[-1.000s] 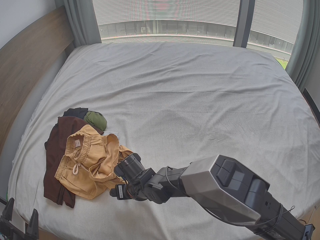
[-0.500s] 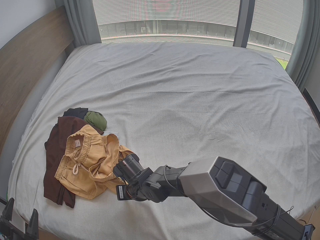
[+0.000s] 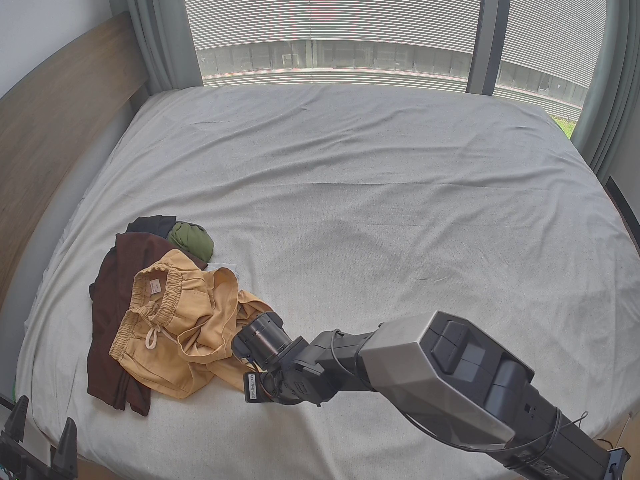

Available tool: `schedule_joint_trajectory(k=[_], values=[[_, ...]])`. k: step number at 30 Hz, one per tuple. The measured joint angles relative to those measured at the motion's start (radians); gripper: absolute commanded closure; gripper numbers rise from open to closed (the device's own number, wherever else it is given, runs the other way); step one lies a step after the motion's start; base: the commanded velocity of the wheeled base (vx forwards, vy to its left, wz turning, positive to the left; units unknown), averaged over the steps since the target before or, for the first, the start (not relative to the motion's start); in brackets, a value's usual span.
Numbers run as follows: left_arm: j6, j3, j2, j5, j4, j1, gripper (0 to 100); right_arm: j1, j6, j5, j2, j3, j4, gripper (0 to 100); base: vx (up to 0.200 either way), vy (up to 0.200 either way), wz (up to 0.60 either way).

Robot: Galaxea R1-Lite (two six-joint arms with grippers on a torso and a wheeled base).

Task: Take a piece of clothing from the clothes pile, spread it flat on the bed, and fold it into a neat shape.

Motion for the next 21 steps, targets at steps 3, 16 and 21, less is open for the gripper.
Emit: schedule_joint_trajectory(k=[3,16,21], values=[[0.0,0.0,0.0,-0.001,0.0,0.0,0,-0.004,0.002,-0.002,-0.014,0.022,0.0,100,0.0,0.0,0.0],[0.0,0.0,0.0,-0.001,0.0,0.0,0,-0.043,0.0,-0.043,-0.063,0.143,-0.007,100,0.0,0.0,0.0],[0.0,0.0,0.0,-0.001,0.0,0.0,0,-0.057,0.0,-0.044,-0.089,0.212,-0.015,100,0.0,0.0,0.0]])
